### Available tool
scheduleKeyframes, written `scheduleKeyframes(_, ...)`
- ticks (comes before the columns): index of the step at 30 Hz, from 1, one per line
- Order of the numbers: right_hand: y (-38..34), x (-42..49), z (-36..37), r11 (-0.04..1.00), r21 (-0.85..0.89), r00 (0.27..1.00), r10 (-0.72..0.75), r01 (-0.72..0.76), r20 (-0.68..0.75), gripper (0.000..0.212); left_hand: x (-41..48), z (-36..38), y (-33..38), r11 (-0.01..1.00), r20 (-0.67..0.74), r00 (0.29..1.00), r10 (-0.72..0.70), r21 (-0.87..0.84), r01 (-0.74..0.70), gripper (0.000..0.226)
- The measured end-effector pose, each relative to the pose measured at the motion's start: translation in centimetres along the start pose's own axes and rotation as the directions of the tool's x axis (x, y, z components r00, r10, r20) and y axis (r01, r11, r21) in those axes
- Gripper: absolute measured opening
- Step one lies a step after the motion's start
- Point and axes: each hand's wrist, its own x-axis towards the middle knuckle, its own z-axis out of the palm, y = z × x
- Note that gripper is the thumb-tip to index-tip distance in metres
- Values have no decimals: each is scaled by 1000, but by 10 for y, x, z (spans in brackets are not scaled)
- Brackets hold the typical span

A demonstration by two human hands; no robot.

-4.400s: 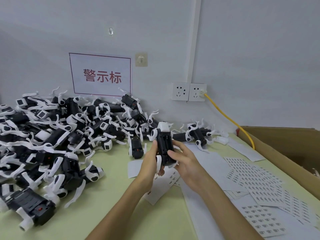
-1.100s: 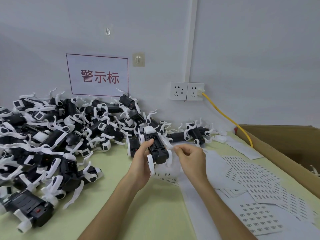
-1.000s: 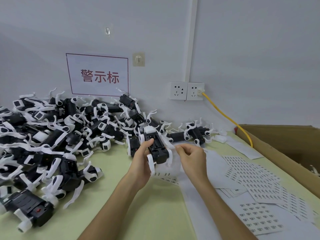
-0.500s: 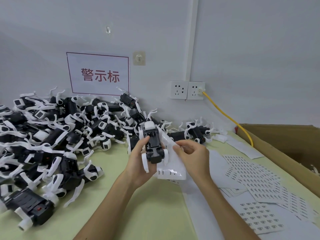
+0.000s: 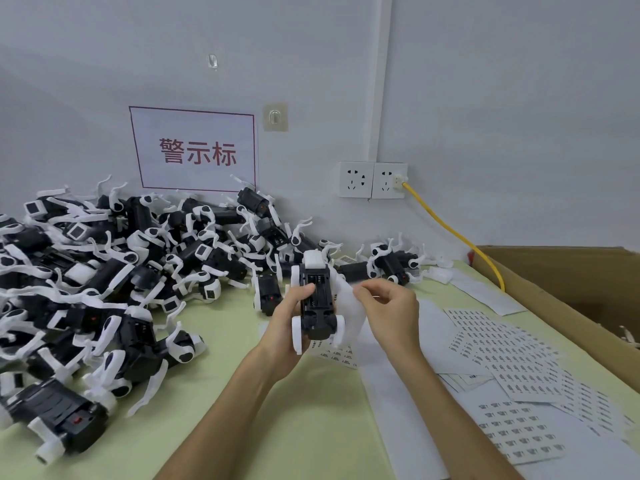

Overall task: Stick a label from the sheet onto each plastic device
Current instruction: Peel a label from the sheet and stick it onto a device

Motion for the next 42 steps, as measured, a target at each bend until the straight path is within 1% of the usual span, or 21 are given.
scheduleKeyframes(2, 1, 1, 0, 1000, 1, 1000, 16, -16, -4, 28, -2, 1, 1, 1000, -1, 1000, -6, 5, 6, 37)
scheduleKeyframes(7, 4, 4, 2, 993, 51, 994, 107, -108, 13, 27, -2, 1, -1, 999, -35, 999, 17, 35, -16, 36)
scheduleKeyframes(11, 4, 5, -2, 970, 131, 979, 204, -206, 27, 25, -2, 0, -1, 999, -34, 999, 22, 28, -21, 32)
scheduleKeyframes(13, 3, 7, -5, 960, 163, 974, 221, -226, 47, 22, -3, 0, 0, 999, -36, 999, 31, 23, -31, 32)
scheduleKeyframes(16, 1, 9, -8, 955, 203, 976, 204, -217, 83, 16, -3, 1, 2, 999, -46, 998, 44, 7, -43, 30)
scheduleKeyframes(18, 1, 9, -9, 958, 213, 978, 165, -189, 125, 11, -3, 1, 3, 999, -52, 997, 53, -6, -54, 30)
scheduleKeyframes(20, 1, 7, -10, 976, 176, 982, 98, -126, 162, 11, -4, 1, 3, 997, -52, 996, 67, -24, -68, 30)
scheduleKeyframes(22, 2, 6, -9, 994, 98, 986, 40, -57, 163, 14, -4, 1, 3, 996, -35, 996, 78, -41, -80, 31)
scheduleKeyframes(24, 3, 6, -8, 999, 41, 989, 17, -23, 149, 13, -4, 2, 4, 995, -19, 997, 80, -58, -81, 31)
scheduleKeyframes(27, 2, 6, -11, 1000, 20, 991, -12, 10, 136, 12, -5, 2, 4, 996, -10, 998, 64, -61, -65, 27)
scheduleKeyframes(29, 2, 6, -12, 999, 8, 991, -36, 36, 128, 16, -7, 3, 4, 997, 4, 998, 60, -45, -60, 24)
scheduleKeyframes(31, 2, 6, -11, 999, -11, 992, -49, 51, 120, 22, -8, 4, 4, 998, -2, 999, 49, -43, -49, 32)
scheduleKeyframes(34, 3, 6, -9, 996, -33, 993, -74, 77, 96, 34, -7, 4, 3, 999, -28, 999, 36, -32, -37, 29)
scheduleKeyframes(37, 4, 7, -8, 998, -25, 994, -51, 54, 92, 36, -7, 4, 4, 1000, -28, 999, 27, -10, -27, 20)
scheduleKeyframes(39, 5, 9, -9, 1000, 17, 994, 18, -20, 105, 32, -7, 4, 4, 1000, -21, 999, 27, 3, -27, 22)
scheduleKeyframes(42, 6, 11, -11, 990, 87, 986, 101, -113, 132, 30, -5, 2, 3, 1000, -31, 999, 16, -19, -17, 19)
